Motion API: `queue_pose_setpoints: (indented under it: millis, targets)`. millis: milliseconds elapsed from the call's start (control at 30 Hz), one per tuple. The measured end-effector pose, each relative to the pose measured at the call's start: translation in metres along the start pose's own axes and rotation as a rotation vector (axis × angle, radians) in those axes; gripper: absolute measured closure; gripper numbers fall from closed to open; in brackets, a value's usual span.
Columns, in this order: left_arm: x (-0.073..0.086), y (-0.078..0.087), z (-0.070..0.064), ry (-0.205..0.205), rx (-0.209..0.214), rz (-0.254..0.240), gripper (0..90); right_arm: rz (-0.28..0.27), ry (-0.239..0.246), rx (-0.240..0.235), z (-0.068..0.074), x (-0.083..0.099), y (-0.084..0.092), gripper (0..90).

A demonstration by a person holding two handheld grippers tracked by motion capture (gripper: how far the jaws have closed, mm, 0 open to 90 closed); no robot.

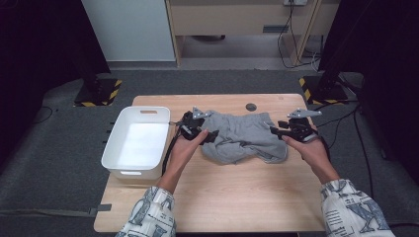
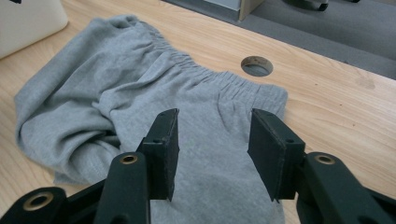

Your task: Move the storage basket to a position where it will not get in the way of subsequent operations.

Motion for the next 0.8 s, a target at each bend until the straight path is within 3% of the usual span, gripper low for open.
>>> queue_pose_setpoints:
  millis: [633,800]
  targets:
    - [0.026,0.012,-0.018,-0.004,0.033,-0.014,26.3,-0.003,0.043,-0.061,0.029,0.025,0.013,68.3]
    - [0.032,0.014,-0.019,0.002,0.031,-0.02,29.0,-0.008,0.018,-0.07,0.03,0.035,0.014,71.8]
Point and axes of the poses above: each handheld gripper's, and its own axes: y roughly backward along the jaws, x roughly out of its underside, z roughly to its left, the point moved 6 cm from there along -y, roughly forward along the jaws, and after that the axes turned 1 degree about y, right-handed, at the moved point
